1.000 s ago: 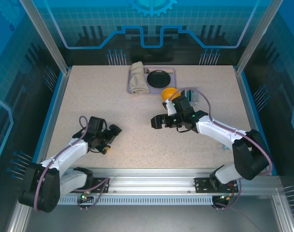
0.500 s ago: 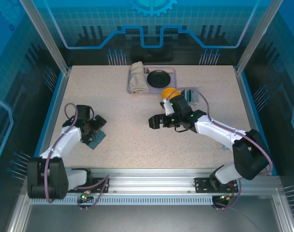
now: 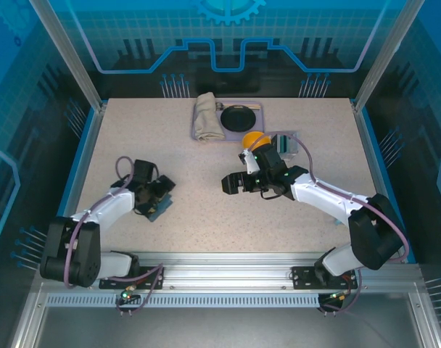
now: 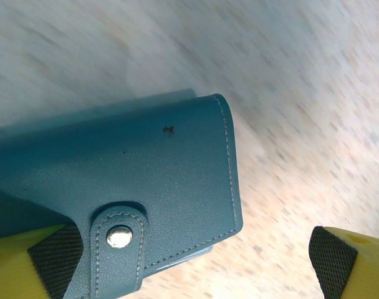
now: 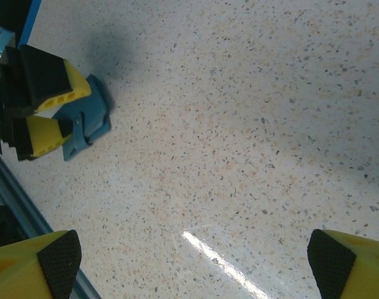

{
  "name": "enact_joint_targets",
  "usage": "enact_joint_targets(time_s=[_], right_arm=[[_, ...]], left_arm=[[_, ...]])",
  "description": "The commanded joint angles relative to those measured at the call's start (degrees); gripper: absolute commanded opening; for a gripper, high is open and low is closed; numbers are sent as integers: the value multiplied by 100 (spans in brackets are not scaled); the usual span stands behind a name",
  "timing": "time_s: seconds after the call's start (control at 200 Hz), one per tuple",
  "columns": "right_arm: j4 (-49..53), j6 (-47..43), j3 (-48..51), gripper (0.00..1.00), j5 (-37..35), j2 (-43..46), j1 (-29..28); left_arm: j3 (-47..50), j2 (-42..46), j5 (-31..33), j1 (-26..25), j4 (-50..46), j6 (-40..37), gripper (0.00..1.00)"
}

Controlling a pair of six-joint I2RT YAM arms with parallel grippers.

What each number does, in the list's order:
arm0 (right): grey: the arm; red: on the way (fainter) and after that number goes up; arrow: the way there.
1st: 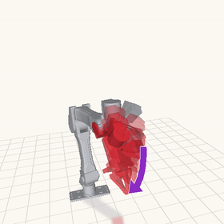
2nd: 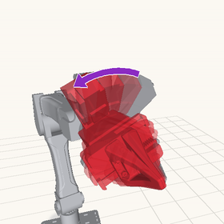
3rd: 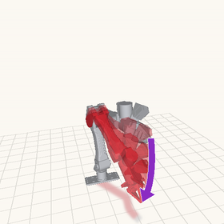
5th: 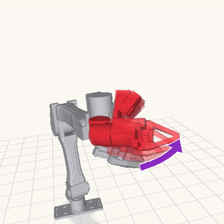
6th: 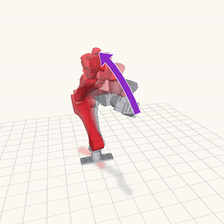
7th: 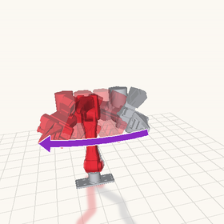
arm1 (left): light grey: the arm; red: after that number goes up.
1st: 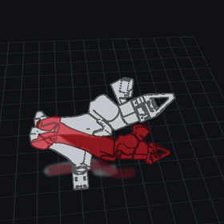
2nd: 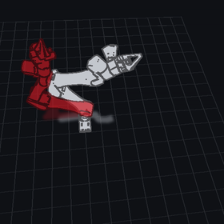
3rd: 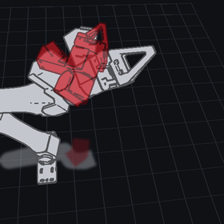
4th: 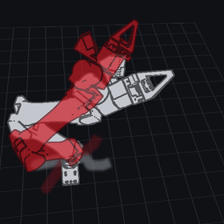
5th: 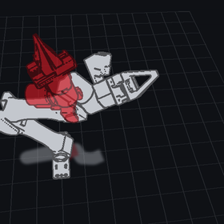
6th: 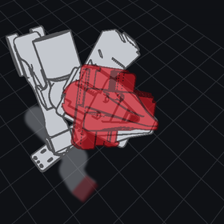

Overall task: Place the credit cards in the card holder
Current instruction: Move the card holder to the bottom-center of the table, then rotate the card holder at the bottom-center of the table.

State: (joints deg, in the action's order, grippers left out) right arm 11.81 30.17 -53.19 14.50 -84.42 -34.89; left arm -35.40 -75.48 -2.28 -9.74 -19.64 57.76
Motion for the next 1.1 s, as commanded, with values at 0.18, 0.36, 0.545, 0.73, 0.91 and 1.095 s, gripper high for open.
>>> enact_joint_targets(time_s=[0.18,0.36,0.545,0.73,0.91,1.095], right_arm=[[413,531,62,89,-355,-136,-71],[556,934,246,80,-615,23,13],[10,1304,641,60,14,22,-43],[-473,1688,678,54,319,-311,-446],[-842,2050,667,53,363,-634,-789],[-1049,2234,559,52,455,-961,-950]], left_arm=[[-650,-801,-857,-2118,726,2362,99],[-1258,-319,190,-2413,-350,2056,99],[-399,352,-584,-1091,520,1042,99],[-1166,-645,-2043,-564,491,-427,99],[-1593,-1433,-2294,-564,351,-918,97],[-1819,-1918,-2474,-599,56,-1185,94]])
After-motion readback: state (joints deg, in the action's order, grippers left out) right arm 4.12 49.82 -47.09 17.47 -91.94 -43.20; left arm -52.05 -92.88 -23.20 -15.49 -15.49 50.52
